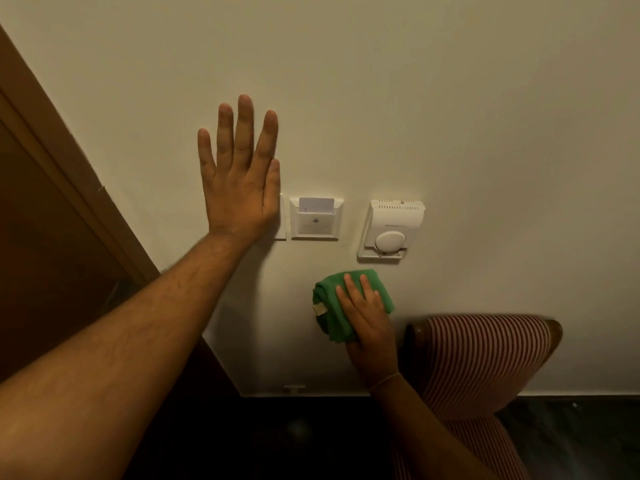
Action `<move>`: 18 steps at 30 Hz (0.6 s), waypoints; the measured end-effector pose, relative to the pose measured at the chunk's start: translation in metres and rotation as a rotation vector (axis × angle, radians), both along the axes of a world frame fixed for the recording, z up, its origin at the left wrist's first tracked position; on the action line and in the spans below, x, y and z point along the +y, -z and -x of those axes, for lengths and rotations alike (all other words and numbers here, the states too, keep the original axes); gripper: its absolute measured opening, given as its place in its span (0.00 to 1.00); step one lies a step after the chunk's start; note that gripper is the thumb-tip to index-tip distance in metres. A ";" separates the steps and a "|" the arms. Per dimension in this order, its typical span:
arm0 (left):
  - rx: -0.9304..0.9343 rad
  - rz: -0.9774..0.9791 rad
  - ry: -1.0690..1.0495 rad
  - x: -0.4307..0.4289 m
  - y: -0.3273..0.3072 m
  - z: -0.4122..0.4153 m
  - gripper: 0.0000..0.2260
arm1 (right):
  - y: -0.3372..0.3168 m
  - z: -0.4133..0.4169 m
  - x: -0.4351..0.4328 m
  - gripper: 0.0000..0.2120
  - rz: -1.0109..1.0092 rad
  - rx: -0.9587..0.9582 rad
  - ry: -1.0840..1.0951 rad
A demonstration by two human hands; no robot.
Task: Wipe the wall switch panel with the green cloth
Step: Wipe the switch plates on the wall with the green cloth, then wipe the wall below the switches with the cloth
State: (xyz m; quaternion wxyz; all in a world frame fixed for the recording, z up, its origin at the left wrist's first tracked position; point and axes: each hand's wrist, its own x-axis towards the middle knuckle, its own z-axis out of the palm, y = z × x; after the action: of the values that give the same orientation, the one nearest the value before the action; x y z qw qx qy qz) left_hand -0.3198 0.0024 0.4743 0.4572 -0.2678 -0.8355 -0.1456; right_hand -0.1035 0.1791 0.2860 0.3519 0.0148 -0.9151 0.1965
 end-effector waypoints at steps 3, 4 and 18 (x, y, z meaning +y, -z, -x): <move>-0.126 0.009 0.044 -0.003 0.056 -0.043 0.30 | 0.037 -0.054 0.012 0.28 0.078 -0.132 0.077; -0.184 0.029 0.064 -0.003 0.085 -0.066 0.30 | 0.053 -0.075 0.017 0.29 0.090 -0.196 0.105; -0.866 0.584 0.267 0.034 0.437 -0.329 0.33 | 0.287 -0.235 0.116 0.36 0.479 -1.025 0.401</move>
State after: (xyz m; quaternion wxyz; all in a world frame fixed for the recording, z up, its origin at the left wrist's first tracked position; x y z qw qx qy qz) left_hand 0.0088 0.0362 0.0378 -0.0450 -0.4031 -0.9120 -0.0612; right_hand 0.1320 0.2950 -0.0014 -0.1105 -0.3345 -0.8834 0.3092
